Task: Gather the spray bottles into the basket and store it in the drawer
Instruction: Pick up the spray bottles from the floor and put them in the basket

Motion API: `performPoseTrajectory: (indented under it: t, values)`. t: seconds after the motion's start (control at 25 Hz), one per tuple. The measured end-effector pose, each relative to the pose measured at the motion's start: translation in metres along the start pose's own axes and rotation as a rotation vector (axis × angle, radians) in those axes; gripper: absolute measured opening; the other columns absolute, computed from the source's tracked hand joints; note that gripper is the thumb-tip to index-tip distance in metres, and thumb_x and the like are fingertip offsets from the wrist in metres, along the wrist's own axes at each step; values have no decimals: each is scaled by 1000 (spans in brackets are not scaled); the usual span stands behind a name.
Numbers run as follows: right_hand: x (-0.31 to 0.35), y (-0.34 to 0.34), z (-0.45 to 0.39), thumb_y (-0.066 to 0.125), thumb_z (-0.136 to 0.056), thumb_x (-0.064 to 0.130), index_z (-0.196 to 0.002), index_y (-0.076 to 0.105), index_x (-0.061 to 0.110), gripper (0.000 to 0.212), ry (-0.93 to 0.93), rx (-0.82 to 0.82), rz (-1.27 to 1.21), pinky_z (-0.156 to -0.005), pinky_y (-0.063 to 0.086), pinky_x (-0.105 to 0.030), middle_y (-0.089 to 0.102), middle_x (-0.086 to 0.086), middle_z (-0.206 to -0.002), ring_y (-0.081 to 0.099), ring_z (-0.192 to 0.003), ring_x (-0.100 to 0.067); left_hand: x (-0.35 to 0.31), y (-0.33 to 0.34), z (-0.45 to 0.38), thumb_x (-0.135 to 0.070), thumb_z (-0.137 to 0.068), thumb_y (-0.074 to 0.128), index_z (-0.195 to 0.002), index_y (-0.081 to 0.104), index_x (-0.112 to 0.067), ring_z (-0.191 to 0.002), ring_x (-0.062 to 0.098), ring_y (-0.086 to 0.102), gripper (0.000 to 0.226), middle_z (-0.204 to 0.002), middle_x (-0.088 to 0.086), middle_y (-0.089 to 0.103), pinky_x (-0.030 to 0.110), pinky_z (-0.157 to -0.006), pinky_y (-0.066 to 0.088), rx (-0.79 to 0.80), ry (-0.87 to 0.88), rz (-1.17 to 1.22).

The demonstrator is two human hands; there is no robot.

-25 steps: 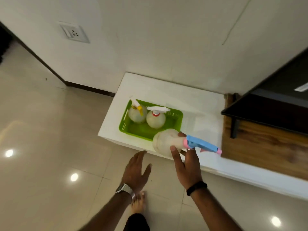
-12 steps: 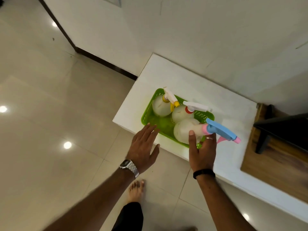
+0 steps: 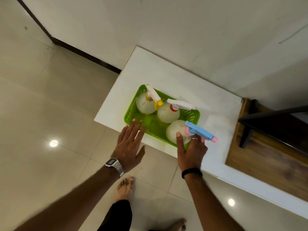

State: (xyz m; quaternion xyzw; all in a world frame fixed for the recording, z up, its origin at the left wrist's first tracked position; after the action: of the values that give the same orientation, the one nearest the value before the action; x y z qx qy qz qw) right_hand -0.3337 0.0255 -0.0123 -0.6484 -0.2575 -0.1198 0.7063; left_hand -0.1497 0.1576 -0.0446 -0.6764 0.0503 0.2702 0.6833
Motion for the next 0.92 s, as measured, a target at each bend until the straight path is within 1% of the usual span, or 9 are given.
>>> performPoseTrajectory:
  t: [0.04,0.12,0.2,0.28,0.36,0.52,0.64,0.8,0.92]
  values:
    - [0,3,1,49,-93,54,-106,65,5,53,2,6,42,-88,43,-47,69,-18,-105,62,-107,-40,1,3,1,-29,-85,61,-153,38,-11,-158,32,14,74,-166,12,28,52,-126,19,-5,14,-15]
    - [0,10,5,53,-95,51,-115,65,6,51,13,32,90,-100,38,-50,67,-19,-125,58,-124,-38,3,6,2,-30,-83,61,-155,33,-10,-158,34,10,80,-168,14,21,55,-125,19,8,32,-63]
    - [-1,18,9,61,-97,42,-129,61,7,48,14,36,105,-110,29,-49,55,-17,-146,47,-139,-31,7,7,3,-33,-82,61,-158,26,-11,-158,34,6,86,-169,14,15,57,-124,20,43,38,-106]
    - [-1,24,11,61,-97,41,-139,54,8,54,44,48,100,-114,24,-47,44,-16,-155,42,-144,-29,9,5,4,-34,-82,61,-159,23,-12,-158,34,5,89,-170,14,13,58,-124,20,68,43,-118]
    - [0,27,13,58,-97,45,-141,51,7,58,84,65,111,-115,23,-46,42,-16,-157,43,-144,-28,11,3,4,-35,-81,62,-160,20,-13,-158,34,4,91,-170,13,11,57,-125,20,85,50,-125]
    - [0,29,13,47,-97,53,-134,54,5,61,142,116,149,-115,23,-44,50,-16,-150,43,-142,-28,12,5,4,-40,-82,60,-161,11,-14,-158,35,0,97,-171,13,4,56,-126,17,126,66,-163]
    - [3,27,12,55,-98,46,-134,55,2,57,123,131,97,-113,30,-47,42,-18,-156,41,-142,-33,11,4,4,-44,-82,59,-162,7,-13,-158,36,-3,100,-171,15,0,55,-126,13,158,53,-173]
    - [-1,18,43,58,-97,42,-155,30,15,70,92,74,-48,-112,29,-46,34,-14,-161,27,-150,-28,6,-9,17,-43,-81,57,-162,5,-12,-158,34,-6,101,-171,16,-5,52,-127,8,127,23,-49]
    - [-11,8,84,46,-99,43,-155,29,21,62,95,-1,-59,-112,28,-50,33,-8,-162,20,-153,-22,10,-9,55,-41,-81,57,-162,2,-14,-158,31,-9,101,-170,15,-11,48,-126,6,157,-19,16]
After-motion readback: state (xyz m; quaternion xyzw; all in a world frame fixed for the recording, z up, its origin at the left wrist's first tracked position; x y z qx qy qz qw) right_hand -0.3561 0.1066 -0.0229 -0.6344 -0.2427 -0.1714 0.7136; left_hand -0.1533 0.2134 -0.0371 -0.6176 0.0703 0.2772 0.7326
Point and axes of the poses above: each hand's wrist, its own z-axis away from the middle knuckle, its own y-axis out of the palm, x = y × z, the point moved 1 cm from there along -z, towards the middle knuckle
